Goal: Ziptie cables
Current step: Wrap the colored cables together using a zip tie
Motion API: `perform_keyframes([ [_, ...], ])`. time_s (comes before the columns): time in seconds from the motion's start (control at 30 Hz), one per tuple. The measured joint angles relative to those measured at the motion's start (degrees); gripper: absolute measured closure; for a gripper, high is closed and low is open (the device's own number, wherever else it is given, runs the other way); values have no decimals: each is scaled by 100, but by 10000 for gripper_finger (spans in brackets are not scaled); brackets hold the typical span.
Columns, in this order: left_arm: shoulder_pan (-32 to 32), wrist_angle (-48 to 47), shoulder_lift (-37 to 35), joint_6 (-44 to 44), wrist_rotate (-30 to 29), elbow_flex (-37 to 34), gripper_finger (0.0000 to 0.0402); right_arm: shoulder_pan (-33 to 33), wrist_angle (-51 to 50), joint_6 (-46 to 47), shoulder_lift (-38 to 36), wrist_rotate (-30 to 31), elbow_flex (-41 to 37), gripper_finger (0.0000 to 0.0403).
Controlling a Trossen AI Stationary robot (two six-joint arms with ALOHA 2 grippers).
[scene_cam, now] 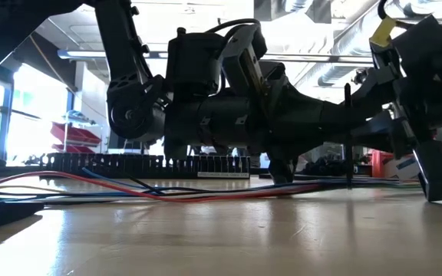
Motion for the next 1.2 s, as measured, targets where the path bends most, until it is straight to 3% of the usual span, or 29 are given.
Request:
perform_keyframes([
  [0.27, -4, -9, -9, 0, 13, 0, 401, 121, -44, -2, 4, 24, -7, 395],
  [0.4, -2, -4, -9, -74, -27, 0, 401, 119, -45, -7, 4, -30, -4, 401],
  [0.7, 61, -33, -11, -162, -190, -2, 401, 116, -352, -15, 33, -727, 421, 403],
  [0.87, 74, -35, -15, -142, -203, -4, 401, 116, -372, 90, 33, -661, 439, 403],
  [1.03, 36, -54, -15, -20, -259, -4, 401, 106, -699, 980, 31, -427, 446, 398],
  [1.2, -17, -54, -15, -2, -253, -4, 401, 121, -1100, 1551, 13, -332, 462, 350],
])
